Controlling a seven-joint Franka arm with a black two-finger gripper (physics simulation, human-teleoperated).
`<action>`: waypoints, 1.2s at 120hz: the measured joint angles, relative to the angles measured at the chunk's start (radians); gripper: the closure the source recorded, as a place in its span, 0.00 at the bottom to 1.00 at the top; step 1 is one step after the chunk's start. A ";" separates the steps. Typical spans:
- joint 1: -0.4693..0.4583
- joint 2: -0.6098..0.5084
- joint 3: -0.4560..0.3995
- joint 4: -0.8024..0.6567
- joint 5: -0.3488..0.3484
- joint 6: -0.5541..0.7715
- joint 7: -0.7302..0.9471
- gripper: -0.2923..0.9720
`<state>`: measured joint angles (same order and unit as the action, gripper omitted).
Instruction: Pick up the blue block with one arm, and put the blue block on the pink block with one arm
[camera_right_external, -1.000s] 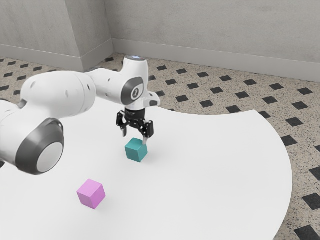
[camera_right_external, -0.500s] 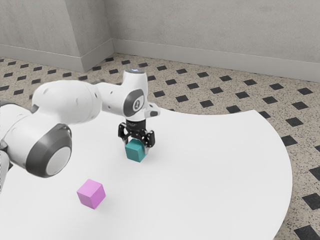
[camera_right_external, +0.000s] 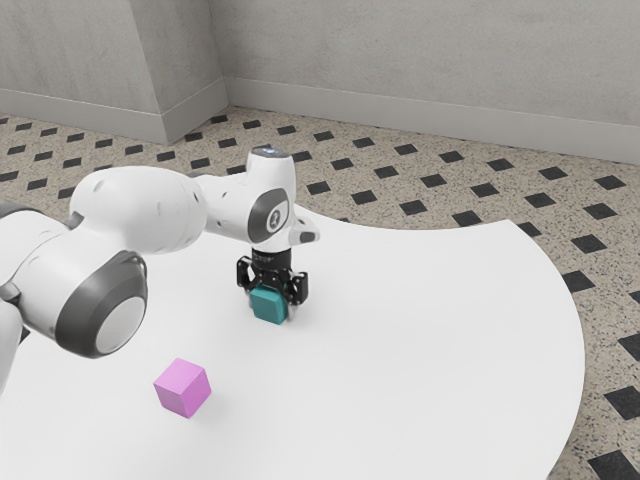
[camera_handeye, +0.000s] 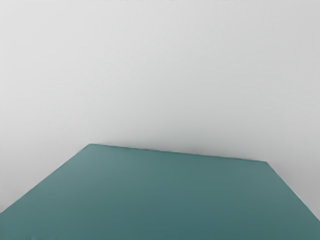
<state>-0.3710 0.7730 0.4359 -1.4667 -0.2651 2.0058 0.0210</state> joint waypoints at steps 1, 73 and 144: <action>-0.001 -0.001 0.000 0.000 0.000 0.000 0.000 0.31; -0.195 -0.373 0.174 -0.392 0.016 -0.020 0.065 0.46; -0.495 -0.616 0.455 -0.693 0.077 -0.027 0.151 0.46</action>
<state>-0.8661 0.1566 0.8906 -2.1600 -0.1884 1.9784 0.1715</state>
